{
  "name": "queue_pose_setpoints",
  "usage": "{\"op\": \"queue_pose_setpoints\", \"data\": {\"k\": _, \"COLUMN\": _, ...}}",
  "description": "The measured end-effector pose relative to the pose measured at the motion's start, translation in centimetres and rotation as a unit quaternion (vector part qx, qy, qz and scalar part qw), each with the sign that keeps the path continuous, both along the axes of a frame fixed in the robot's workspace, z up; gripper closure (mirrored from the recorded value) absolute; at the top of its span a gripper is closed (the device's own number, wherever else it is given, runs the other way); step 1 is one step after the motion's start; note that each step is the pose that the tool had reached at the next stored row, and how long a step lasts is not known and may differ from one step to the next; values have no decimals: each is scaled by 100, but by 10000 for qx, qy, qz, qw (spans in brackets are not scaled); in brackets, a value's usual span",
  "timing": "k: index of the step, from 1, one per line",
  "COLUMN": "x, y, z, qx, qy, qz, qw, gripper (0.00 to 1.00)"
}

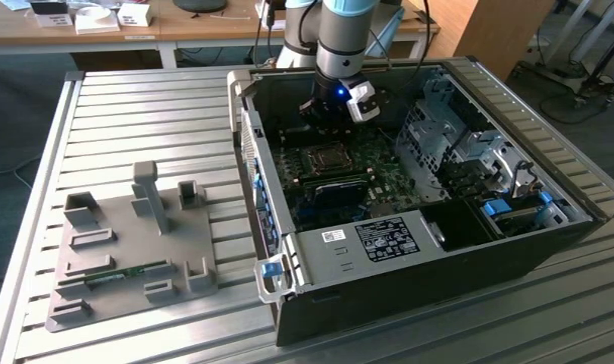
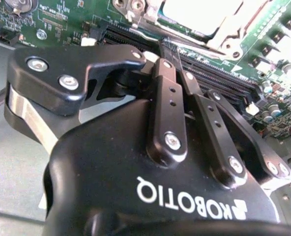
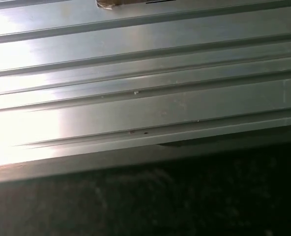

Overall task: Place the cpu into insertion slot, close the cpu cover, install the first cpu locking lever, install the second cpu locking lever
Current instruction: 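Install the first cpu locking lever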

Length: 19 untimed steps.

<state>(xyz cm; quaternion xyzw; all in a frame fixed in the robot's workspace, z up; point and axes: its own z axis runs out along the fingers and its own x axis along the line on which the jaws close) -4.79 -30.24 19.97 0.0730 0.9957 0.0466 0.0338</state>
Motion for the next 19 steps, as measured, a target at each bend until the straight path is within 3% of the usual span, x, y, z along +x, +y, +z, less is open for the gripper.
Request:
{"op": "queue_pose_setpoints", "data": {"k": 4, "x": -1, "y": -11, "z": -2, "qx": -1, "qy": -13, "qz": -1, "qw": 10000, "gripper": 89}}
{"op": "queue_pose_setpoints", "data": {"k": 19, "x": -38, "y": -12, "z": -25, "qx": -12, "qy": -138, "qz": 0, "qw": 9999, "gripper": 89}}
